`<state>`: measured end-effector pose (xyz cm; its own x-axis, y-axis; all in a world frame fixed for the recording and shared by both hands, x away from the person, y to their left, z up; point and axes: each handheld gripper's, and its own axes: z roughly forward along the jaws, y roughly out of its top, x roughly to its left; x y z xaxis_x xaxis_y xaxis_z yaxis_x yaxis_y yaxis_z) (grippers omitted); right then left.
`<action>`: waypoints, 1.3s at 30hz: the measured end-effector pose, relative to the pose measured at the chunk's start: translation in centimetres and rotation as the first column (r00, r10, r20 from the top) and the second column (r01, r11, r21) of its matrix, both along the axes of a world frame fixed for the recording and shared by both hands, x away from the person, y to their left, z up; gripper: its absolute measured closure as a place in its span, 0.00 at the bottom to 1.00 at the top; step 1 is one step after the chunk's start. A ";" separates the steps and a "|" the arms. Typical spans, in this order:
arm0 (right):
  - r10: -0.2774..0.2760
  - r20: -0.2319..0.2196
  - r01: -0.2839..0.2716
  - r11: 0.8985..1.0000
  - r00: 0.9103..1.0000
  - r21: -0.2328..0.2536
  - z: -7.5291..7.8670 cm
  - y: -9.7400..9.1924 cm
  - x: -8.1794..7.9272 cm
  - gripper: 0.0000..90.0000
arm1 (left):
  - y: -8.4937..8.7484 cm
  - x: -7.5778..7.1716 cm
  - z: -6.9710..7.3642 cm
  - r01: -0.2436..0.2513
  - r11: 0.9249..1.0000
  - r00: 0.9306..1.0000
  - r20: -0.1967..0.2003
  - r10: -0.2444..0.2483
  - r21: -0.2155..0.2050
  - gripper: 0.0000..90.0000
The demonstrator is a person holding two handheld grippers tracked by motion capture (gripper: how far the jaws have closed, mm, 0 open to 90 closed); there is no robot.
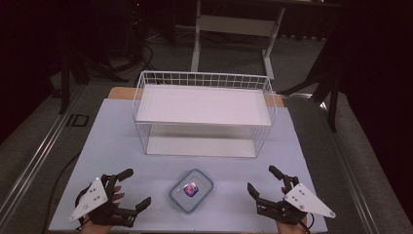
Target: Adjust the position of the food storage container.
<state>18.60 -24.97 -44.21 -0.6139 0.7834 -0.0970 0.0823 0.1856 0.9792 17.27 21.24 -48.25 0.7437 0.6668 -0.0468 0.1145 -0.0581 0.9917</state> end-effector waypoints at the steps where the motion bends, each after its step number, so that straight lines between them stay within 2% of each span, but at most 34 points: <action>1: 0.004 0.001 -0.004 1.000 1.000 0.004 0.0 0.0 0.0 0.19 | 0.0 0.0 0.0 -0.001 1.000 1.000 -0.002 0.001 0.001 0.02; 6: 0.030 -0.016 -0.030 0.999 0.999 0.029 0.2 0.3 0.0 0.15 | 0.0 -0.1 0.0 0.002 1.000 1.000 0.003 -0.002 -0.008 0.02; 9: 0.035 -0.004 -0.035 0.999 0.999 0.038 0.4 0.6 -0.3 0.14 | 0.0 -0.2 0.1 -0.001 1.000 1.000 0.003 0.001 -0.007 0.02; 11: 0.072 0.010 -0.072 0.996 0.997 0.052 0.6 0.8 -0.4 0.13 | 0.0 -0.2 0.1 -0.007 1.000 1.000 0.005 0.007 -0.007 0.02; 13: 0.066 0.014 -0.067 0.996 0.998 0.053 0.6 1.1 -0.5 0.13 | 0.1 -0.1 0.1 -0.008 1.000 1.000 0.004 0.008 -0.009 0.02; 18: 0.077 -0.016 -0.076 0.996 0.997 0.053 0.3 1.6 -0.5 0.15 | -0.2 -0.1 0.0 -0.004 1.000 1.000 -0.007 0.004 0.013 0.02; 20: 0.081 -0.024 -0.080 0.995 0.996 0.053 0.2 1.8 -0.4 0.15 | -0.4 -0.1 -0.1 0.019 1.000 1.000 -0.009 -0.019 0.024 0.02; 21: 0.079 -0.021 -0.078 0.996 0.997 0.050 0.2 1.8 -0.4 0.15 | -0.7 -0.3 0.0 0.000 0.998 0.999 -0.041 0.002 0.061 0.02; 23: 0.080 -0.021 -0.079 0.996 0.997 0.047 0.2 1.8 -0.3 0.15 | -0.9 -0.3 0.2 0.004 0.999 0.994 -0.109 0.001 0.044 0.02; 24: 0.080 -0.017 -0.080 0.996 0.997 0.048 0.2 1.8 -0.3 0.15 | -1.3 -0.3 0.3 0.007 0.999 0.989 -0.149 -0.001 0.046 0.02; 26: 0.077 -0.017 -0.076 0.996 0.997 0.053 0.3 1.8 -0.3 0.15 | -1.9 -0.4 0.4 0.027 0.998 0.988 -0.154 -0.016 0.064 0.03; 27: 0.076 -0.011 -0.076 0.996 0.997 0.055 0.3 1.7 -0.3 0.15 | -2.3 -0.5 0.5 0.054 0.996 0.985 -0.166 -0.042 0.069 0.09; 28: 0.076 -0.011 -0.076 0.996 0.997 0.055 0.3 1.7 -0.3 0.15 | -2.3 -0.5 0.5 0.054 0.996 0.985 -0.166 -0.042 0.069 0.22; 29: 0.075 -0.009 -0.074 0.995 0.997 0.059 0.4 1.7 -0.2 0.15 | -2.9 -0.7 0.4 0.116 0.991 0.980 -0.169 -0.104 0.063 0.22; 30: 0.038 0.005 -0.039 0.998 0.999 0.051 0.5 1.5 -0.1 0.15 | -3.1 -0.7 0.3 0.141 0.988 0.977 -0.173 -0.129 0.062 0.44; 33: 0.013 0.010 -0.013 0.999 1.000 0.051 0.8 1.4 0.0 0.14 | -4.2 -1.0 0.2 0.185 0.978 0.971 -0.174 -0.165 0.100 0.64; 34: 0.008 0.010 -0.008 0.999 1.000 0.052 0.9 1.4 0.1 0.14 | -4.7 -1.1 0.2 0.192 0.973 0.970 -0.175 -0.168 0.127 0.66; 35: 0.008 0.013 -0.009 0.998 1.000 0.056 0.9 1.4 0.1 0.14 | -5.0 -1.2 0.1 0.207 0.969 0.968 -0.172 -0.183 0.135 0.74; 36: 0.014 0.011 -0.015 0.998 1.000 0.061 0.9 1.3 0.1 0.14 | -5.3 -1.3 0.1 0.215 0.966 0.965 -0.182 -0.187 0.145 0.77; 37: 0.020 0.003 -0.020 0.997 1.000 0.072 0.9 1.3 0.1 0.14 | -5.6 -1.2 0.1 0.235 0.961 0.958 -0.200 -0.204 0.147 0.82; 39: 0.039 -0.012 -0.037 0.995 0.999 0.089 0.8 1.3 0.3 0.14 | -6.0 -1.1 -0.1 0.228 0.955 0.961 -0.202 -0.189 0.189 0.91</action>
<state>18.92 -23.72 -43.44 -0.6442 0.7646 -0.0190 0.0907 0.1010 0.9907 16.19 15.20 -48.30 0.8593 0.5068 -0.0693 0.2525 -0.3025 0.9191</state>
